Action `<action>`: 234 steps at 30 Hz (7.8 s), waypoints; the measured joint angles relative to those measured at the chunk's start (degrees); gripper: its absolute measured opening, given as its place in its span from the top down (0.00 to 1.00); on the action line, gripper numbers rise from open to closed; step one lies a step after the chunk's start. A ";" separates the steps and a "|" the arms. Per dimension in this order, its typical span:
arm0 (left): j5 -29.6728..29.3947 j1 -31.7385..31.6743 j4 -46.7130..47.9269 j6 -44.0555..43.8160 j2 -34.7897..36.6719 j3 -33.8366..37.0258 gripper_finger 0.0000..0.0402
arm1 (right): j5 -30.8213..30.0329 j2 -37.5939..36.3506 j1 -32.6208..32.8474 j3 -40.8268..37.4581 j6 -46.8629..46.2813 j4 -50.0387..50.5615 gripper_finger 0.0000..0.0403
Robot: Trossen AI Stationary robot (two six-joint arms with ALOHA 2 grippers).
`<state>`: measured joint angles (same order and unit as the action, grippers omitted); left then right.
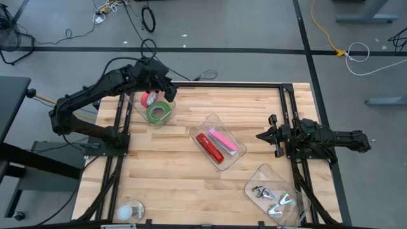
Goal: Pick and place Stapler, Stapler remover, tape
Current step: Return to Home Position
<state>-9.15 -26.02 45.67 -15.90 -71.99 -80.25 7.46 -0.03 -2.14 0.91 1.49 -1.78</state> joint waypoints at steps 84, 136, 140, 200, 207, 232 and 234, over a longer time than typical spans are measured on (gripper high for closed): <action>4.33 21.81 -63.13 6.73 23.74 36.50 0.42 | -0.12 0.02 0.00 0.00 -0.97 0.07 0.94; 6.27 24.37 -85.27 7.13 69.32 79.73 0.42 | -0.11 0.02 -0.02 0.02 -1.00 0.04 0.94; 4.76 24.37 -79.27 7.13 71.35 79.76 0.42 | -0.11 0.02 0.00 0.02 -1.00 0.06 0.94; 7.52 26.58 -46.66 6.99 71.91 79.80 0.42 | -0.11 0.02 -0.01 0.02 -1.00 0.05 0.94; 7.52 26.58 -47.35 7.39 71.91 79.84 0.42 | -0.11 0.02 -0.02 0.02 -1.00 0.05 0.94; 7.50 26.58 -48.42 7.59 71.63 79.87 0.42 | -0.11 0.02 0.00 0.02 -0.99 0.07 0.94; 7.50 26.58 -48.42 7.58 71.63 79.87 0.42 | -0.11 0.02 0.00 0.02 -0.99 0.05 0.94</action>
<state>-1.65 0.56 -2.75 -8.32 -0.36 -0.38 7.35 -0.01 -2.13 0.93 0.50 -1.73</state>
